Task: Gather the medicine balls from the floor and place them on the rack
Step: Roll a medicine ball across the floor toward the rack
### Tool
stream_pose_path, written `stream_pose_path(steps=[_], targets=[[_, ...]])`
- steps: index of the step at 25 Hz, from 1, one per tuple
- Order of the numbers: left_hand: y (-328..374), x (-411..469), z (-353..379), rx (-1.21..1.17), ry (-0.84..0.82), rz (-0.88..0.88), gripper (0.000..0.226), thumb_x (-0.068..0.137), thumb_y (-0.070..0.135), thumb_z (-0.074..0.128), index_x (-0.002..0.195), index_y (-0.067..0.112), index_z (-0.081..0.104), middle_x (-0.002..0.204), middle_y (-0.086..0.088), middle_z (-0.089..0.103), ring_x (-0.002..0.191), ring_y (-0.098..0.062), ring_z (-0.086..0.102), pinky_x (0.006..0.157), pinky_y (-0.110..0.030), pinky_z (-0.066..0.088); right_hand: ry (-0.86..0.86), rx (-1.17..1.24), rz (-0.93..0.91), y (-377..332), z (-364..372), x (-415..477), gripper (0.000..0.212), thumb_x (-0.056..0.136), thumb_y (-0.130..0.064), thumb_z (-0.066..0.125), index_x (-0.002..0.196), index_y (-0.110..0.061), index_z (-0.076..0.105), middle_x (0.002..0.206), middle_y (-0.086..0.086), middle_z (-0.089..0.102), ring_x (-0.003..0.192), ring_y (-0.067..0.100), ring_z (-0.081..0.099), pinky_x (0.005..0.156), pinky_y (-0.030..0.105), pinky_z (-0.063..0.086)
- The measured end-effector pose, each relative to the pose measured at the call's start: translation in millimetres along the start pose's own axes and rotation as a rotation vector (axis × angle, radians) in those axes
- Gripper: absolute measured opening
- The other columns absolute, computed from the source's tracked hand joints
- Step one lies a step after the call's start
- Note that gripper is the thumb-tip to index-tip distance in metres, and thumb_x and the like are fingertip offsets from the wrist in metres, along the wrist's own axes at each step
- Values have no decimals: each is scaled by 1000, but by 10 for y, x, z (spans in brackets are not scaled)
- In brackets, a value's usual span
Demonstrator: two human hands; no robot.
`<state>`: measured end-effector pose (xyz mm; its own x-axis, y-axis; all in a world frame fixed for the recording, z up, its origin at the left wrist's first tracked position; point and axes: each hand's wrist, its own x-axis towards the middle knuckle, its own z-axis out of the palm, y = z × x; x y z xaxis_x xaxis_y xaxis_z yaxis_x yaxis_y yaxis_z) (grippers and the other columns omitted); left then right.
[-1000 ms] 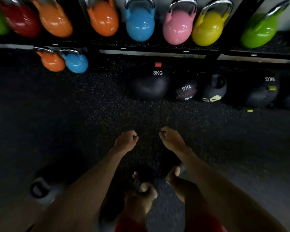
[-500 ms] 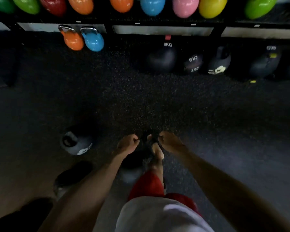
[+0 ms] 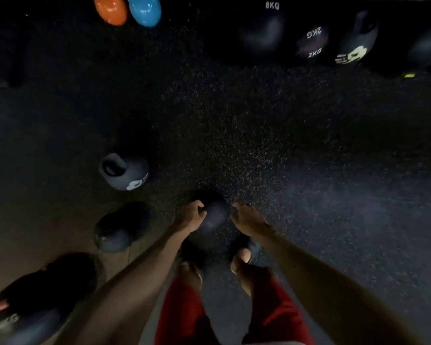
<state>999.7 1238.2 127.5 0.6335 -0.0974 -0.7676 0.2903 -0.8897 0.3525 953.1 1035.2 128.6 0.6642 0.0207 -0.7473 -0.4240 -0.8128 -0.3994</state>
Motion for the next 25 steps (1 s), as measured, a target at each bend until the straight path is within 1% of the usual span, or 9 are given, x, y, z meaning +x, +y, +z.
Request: stream_pose_path(steps=[3, 6, 8, 11, 13, 16, 20, 22, 25], targets=[[-544, 556, 375, -18, -17, 5, 40, 99, 21, 58, 137, 8, 52, 133, -17, 59, 120, -33, 57, 99, -41, 47, -39, -89, 2, 136, 804, 591, 52, 98, -37, 51, 147, -22, 39, 140, 14, 55, 127, 35, 53, 103, 46, 46], [-1186, 1271, 926, 29, -11, 8, 53, 98, 25, 58, 148, 17, 40, 149, -11, 45, 135, -31, 46, 110, -45, 40, -37, -127, 29, 312, 1645, 1298, 68, 96, -41, 56, 155, -25, 25, 155, 14, 38, 141, 36, 38, 113, 52, 37], [-1586, 1689, 1299, 73, -13, -2, 66, 96, 29, 61, 153, 28, 28, 154, -12, 37, 138, -32, 41, 111, -49, 39, -41, -140, 63, 437, 2129, 1682, 83, 94, -44, 61, 159, -28, 12, 161, 18, 24, 147, 39, 27, 115, 56, 32], [-2087, 2197, 1801, 118, -32, -5, 88, 91, 34, 68, 157, 40, 9, 160, -16, 22, 145, -37, 28, 115, -53, 33, -63, -157, 95, 649, 2726, 2141, 105, 91, -51, 65, 158, -33, -14, 167, 18, -7, 154, 40, 0, 119, 62, 16], [-2298, 2379, 2028, 77, -10, 51, 100, 87, 39, 73, 156, 44, 1, 161, -20, 18, 146, -40, 25, 116, -56, 30, 36, -171, 75, 753, 3039, 2311, 117, 85, -58, 68, 155, -34, -22, 165, 22, -14, 153, 40, -3, 118, 63, 17], [-2452, 2545, 2146, -26, 111, 202, 103, 84, 54, 70, 157, 44, -1, 159, -22, 20, 143, -41, 27, 113, -59, 33, 220, -94, 8, 801, 3141, 2515, 116, 81, -67, 65, 156, -37, -18, 165, 24, -9, 152, 45, 3, 117, 64, 24], [-2419, 2781, 2088, -4, 380, 300, 77, 95, 71, 28, 159, 31, 18, 156, -21, 31, 139, -39, 36, 112, -55, 37, 258, 6, -43, 704, 2850, 2934, 106, 81, -75, 55, 154, -46, -16, 166, 20, -4, 150, 47, 7, 114, 65, 25], [-2305, 2984, 2017, -22, 502, 286, 72, 99, 67, 14, 157, 26, 27, 152, -20, 38, 135, -37, 42, 109, -55, 39, 321, 49, -31, 554, 2717, 3198, 96, 84, -78, 47, 155, -48, -8, 166, 16, 1, 149, 47, 10, 112, 67, 27], [-2151, 3269, 1912, -112, 566, 310, 68, 101, 65, 17, 156, 26, 26, 157, -14, 31, 143, -31, 34, 113, -54, 35, 398, 127, 20, 261, 2438, 3661, 78, 89, -77, 39, 156, -44, 16, 164, 11, 18, 145, 46, 19, 110, 71, 25]])
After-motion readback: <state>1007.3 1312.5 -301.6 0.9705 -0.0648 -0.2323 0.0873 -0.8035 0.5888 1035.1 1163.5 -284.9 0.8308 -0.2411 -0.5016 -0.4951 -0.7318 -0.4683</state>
